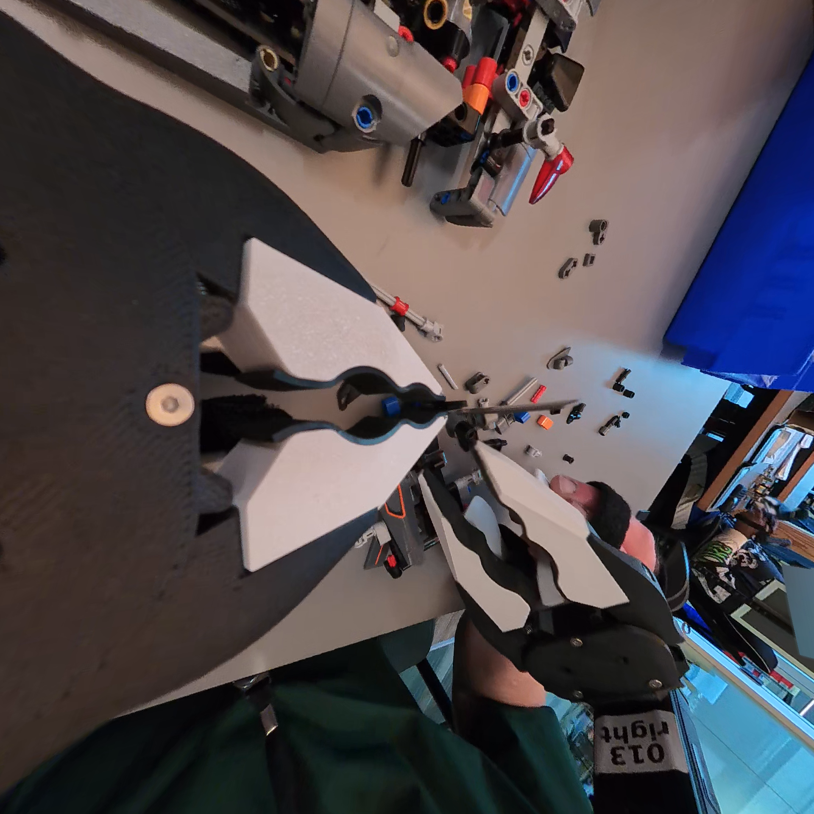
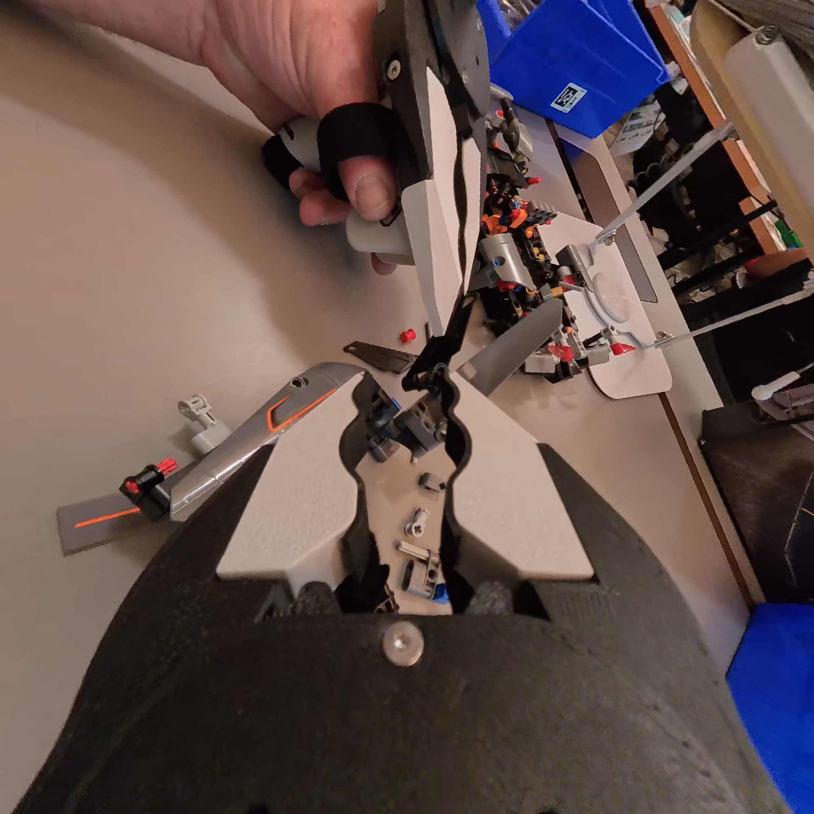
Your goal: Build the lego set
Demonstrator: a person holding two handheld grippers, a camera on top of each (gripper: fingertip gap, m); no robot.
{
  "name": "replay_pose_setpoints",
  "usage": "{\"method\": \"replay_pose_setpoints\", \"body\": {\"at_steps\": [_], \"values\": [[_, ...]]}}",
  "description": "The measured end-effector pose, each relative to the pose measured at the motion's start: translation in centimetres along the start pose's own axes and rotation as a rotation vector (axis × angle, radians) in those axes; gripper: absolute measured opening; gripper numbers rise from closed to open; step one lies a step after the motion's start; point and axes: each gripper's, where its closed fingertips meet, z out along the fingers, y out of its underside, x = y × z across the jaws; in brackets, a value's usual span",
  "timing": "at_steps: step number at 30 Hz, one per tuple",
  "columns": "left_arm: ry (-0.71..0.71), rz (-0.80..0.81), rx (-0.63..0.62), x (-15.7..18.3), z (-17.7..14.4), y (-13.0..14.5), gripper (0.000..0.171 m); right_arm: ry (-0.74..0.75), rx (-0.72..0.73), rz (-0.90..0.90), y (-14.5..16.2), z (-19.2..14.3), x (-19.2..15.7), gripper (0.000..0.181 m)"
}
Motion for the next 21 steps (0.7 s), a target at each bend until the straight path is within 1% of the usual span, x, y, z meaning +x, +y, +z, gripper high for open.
{"method": "replay_pose_setpoints", "body": {"at_steps": [1,4,8,12,14,15,17,18,20,21], "values": [[0.004,-0.003,0.002,0.0,0.0,-0.1,0.0,0.006,0.005,0.009,-0.1,-0.1,0.1,0.032],[0.013,-0.006,0.015,0.1,-0.1,-0.2,0.0,0.024,0.02,0.001,-0.7,-0.7,0.3,0.03],[-0.002,-0.022,0.019,-0.4,-1.0,0.0,0.0,0.037,0.001,-0.023,-1.3,-0.6,0.1,0.03],[0.066,0.028,0.018,0.8,-2.0,-0.1,0.0,-0.001,0.024,0.042,-3.1,-1.0,1.3,0.013],[0.139,0.08,0.021,2.4,-2.3,-0.6,0.0,-0.06,0.008,0.129,-4.0,-0.8,2.2,0.016],[0.152,0.108,0.018,3.0,-2.4,-0.9,0.0,-0.101,0.013,0.178,-4.6,-0.7,2.5,0.016],[0.157,0.157,-0.012,3.6,-2.2,-1.0,0.0,-0.229,-0.016,0.286,-5.2,-0.3,2.3,0.02],[0.16,0.184,-0.007,3.9,-2.3,-1.3,0.0,-0.29,-0.041,0.322,-5.2,-0.2,1.9,0.02],[0.172,0.198,0.024,4.3,-2.7,-2.2,0.0,-0.392,-0.082,0.351,-5.3,-0.2,0.9,0.014],[0.183,0.208,0.032,4.5,-2.9,-2.4,0.0,-0.413,-0.105,0.364,-5.2,-0.1,0.7,0.011]]}}
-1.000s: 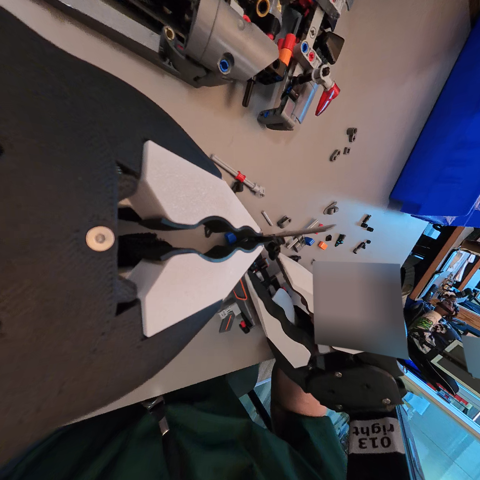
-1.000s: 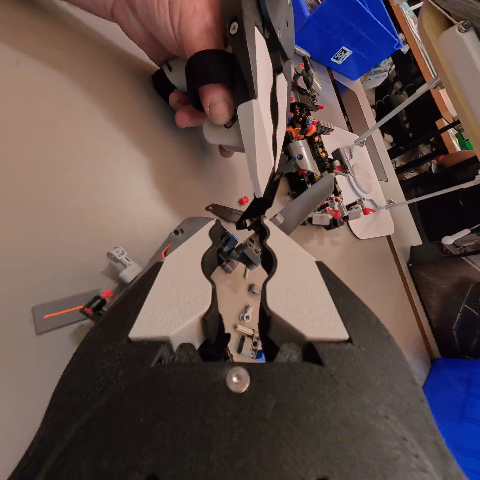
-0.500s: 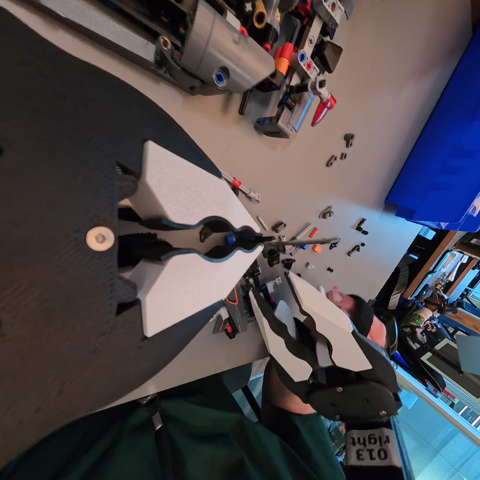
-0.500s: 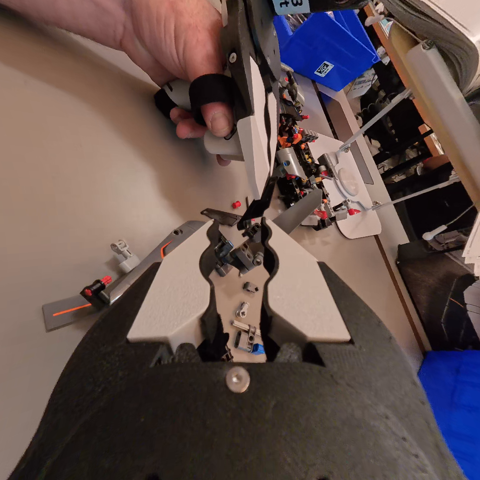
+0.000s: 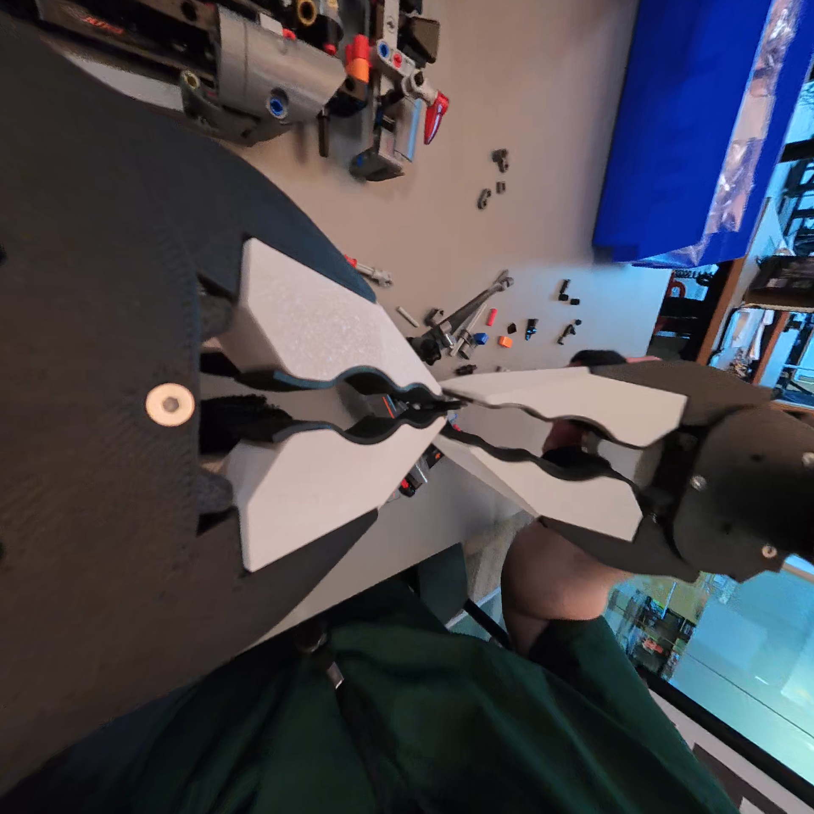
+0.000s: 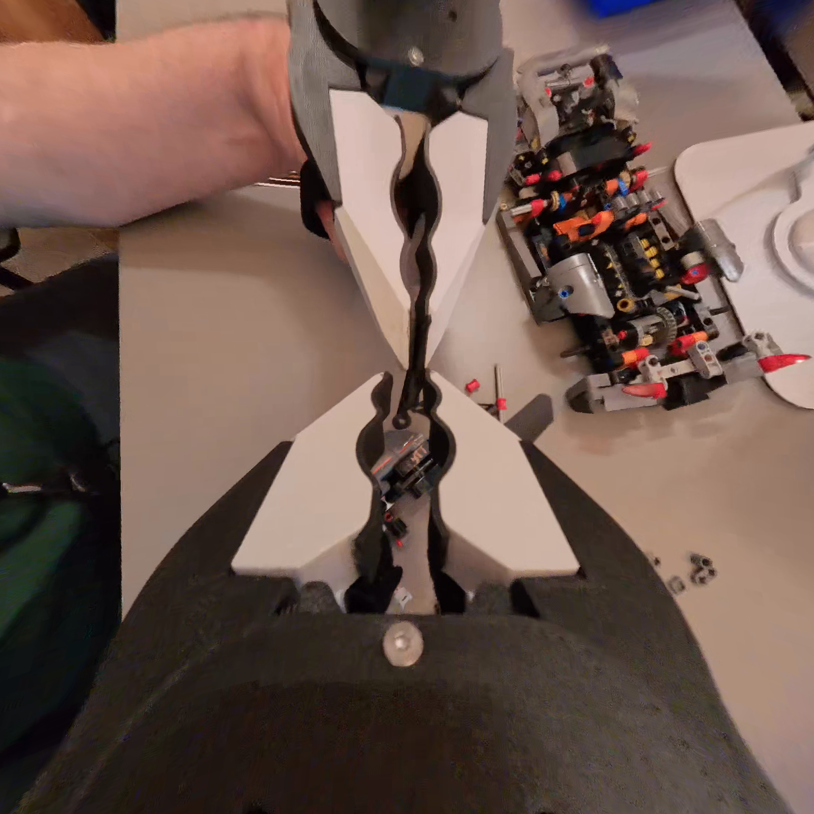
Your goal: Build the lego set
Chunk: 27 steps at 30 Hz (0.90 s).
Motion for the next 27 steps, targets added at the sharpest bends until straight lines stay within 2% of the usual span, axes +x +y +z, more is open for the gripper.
{"method": "replay_pose_setpoints", "body": {"at_steps": [2,6,9,14,17,21,24,27], "values": [[-0.01,0.023,0.006,-0.1,-0.2,-0.3,0.0,-0.003,-0.019,0.015,0.0,0.0,0.2,0.001],[-0.006,0.011,0.056,-0.1,-0.6,-1.3,0.0,-0.013,0.017,0.061,-0.8,-0.6,0.6,0.0],[-0.1,-0.009,0.062,-1.6,-1.2,-1.6,0.009,-0.002,0.051,0.13,-0.7,-1.4,1.5,0.0],[-0.229,-0.032,-0.142,-3.4,0.5,2.2,0.016,0.087,0.073,0.189,1.4,-3.4,2.0,0.0],[-0.229,-0.049,-0.25,-3.1,2.4,4.8,0.02,0.101,0.061,0.244,3.5,-3.7,1.8,0.0],[-0.247,-0.059,-0.318,-2.1,3.6,7.1,0.015,0.101,0.062,0.284,5.5,-3.6,1.3,0.0],[-0.238,-0.096,-0.27,-1.0,4.4,7.1,0.012,0.095,0.08,0.283,6.0,-3.9,0.7,0.0],[-0.273,-0.103,-0.279,-0.1,5.2,7.3,0.012,0.095,0.09,0.28,6.4,-4.5,0.4,0.0]]}}
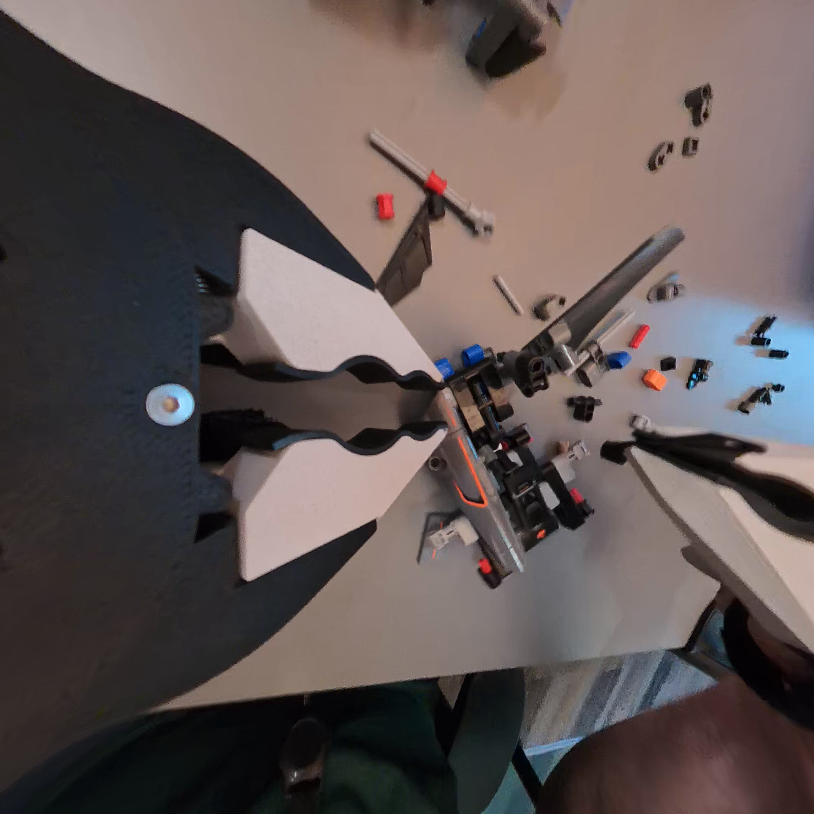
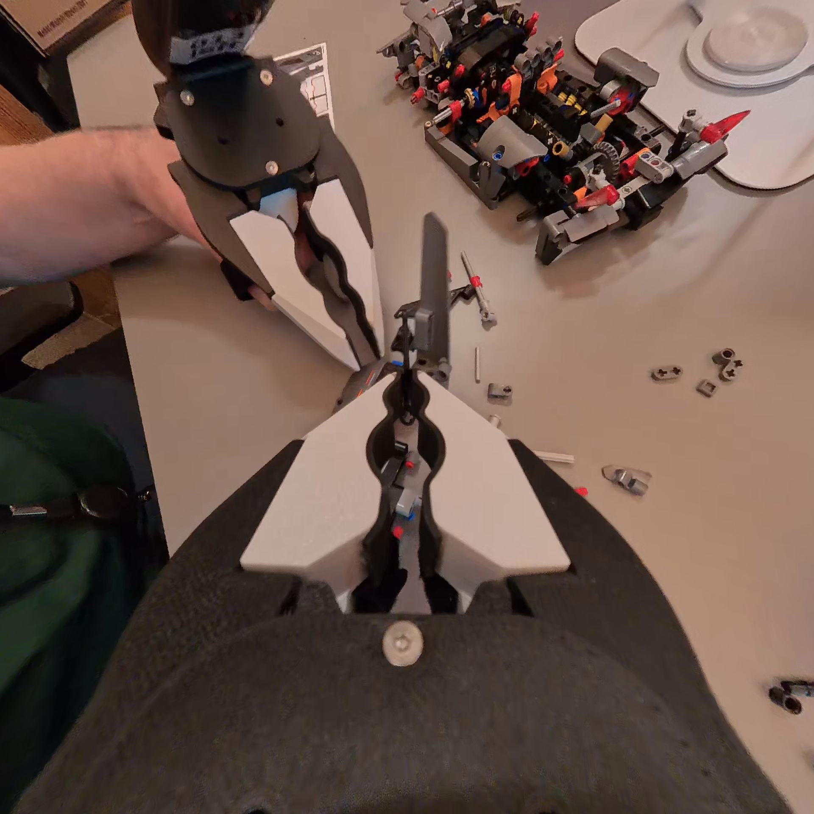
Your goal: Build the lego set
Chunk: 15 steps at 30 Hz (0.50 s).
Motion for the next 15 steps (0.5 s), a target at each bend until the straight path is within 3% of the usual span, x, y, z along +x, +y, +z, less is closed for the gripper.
{"method": "replay_pose_setpoints", "body": {"at_steps": [8,11,15], "values": [[-0.048,-0.022,0.079,3.8,0.7,-0.7,0.018,-0.089,0.044,-0.057,0.0,-1.8,-2.9,0.0],[-0.061,-0.09,0.207,4.2,-1.1,-1.4,0.02,-0.135,0.022,-0.142,-0.1,-1.8,-5.2,0.0],[-0.03,-0.045,0.346,6.5,-2.4,-2.8,0.021,-0.177,0.02,-0.183,-0.8,-1.4,-7.2,0.0]]}}
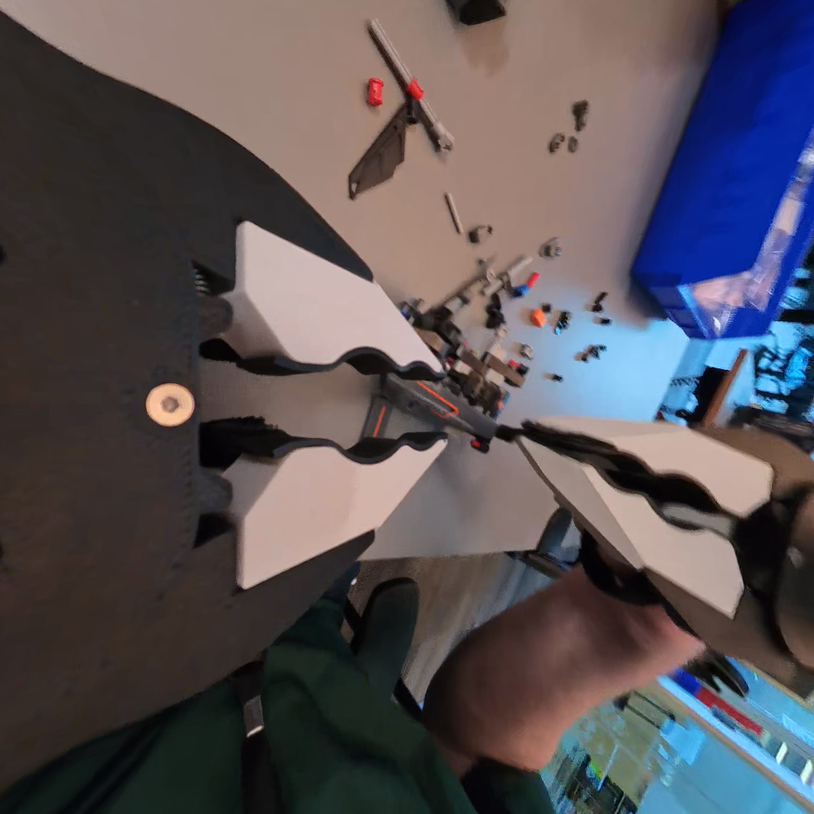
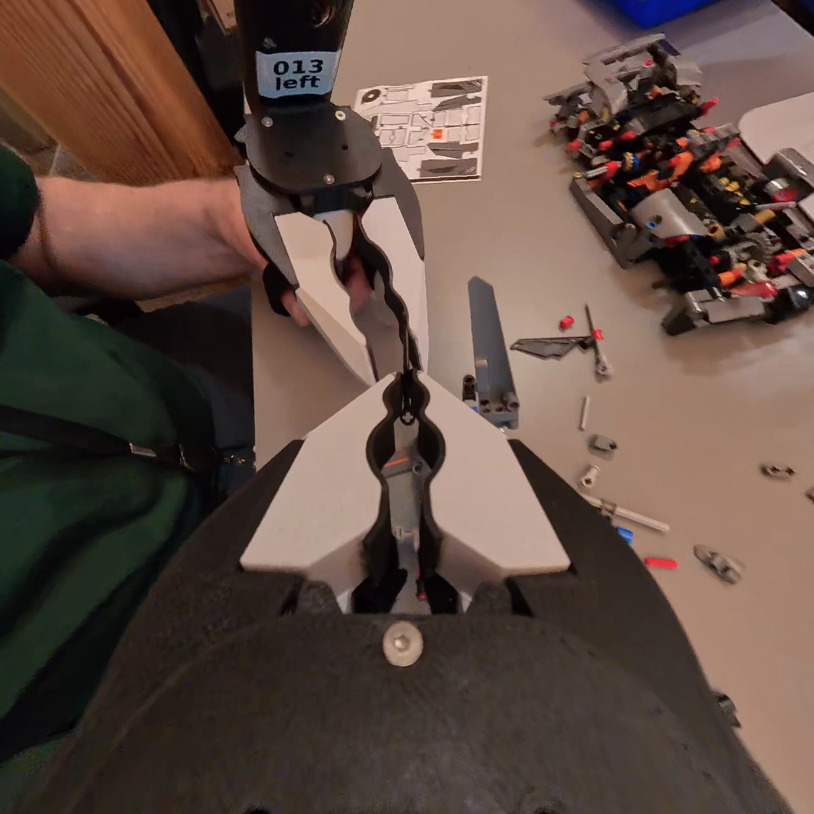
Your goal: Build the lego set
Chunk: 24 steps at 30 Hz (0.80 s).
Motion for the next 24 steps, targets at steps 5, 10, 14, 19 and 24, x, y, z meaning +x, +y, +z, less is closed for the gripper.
{"method": "replay_pose_setpoints", "body": {"at_steps": [5,10,14,19,24], "values": [[-0.007,0.063,0.057,1.1,-0.2,-0.9,0.02,0.012,-0.089,-0.046,0.7,1.8,-0.7,0.0],[0.058,0.046,0.123,2.0,-1.3,-1.9,0.021,0.034,-0.178,-0.136,1.2,2.9,-1.5,0.0],[0.065,0.072,0.113,1.7,-1.7,-1.6,0.003,0.038,-0.223,-0.146,1.7,3.5,-1.8,0.0],[0.05,0.1,0.067,1.3,-1.6,-0.8,0.0,0.051,-0.236,-0.126,2.0,4.1,-1.5,0.006],[-0.009,0.091,0.034,-1.1,-2.4,-0.1,0.0,0.258,-0.21,-0.141,2.0,2.8,1.3,0.028]]}}
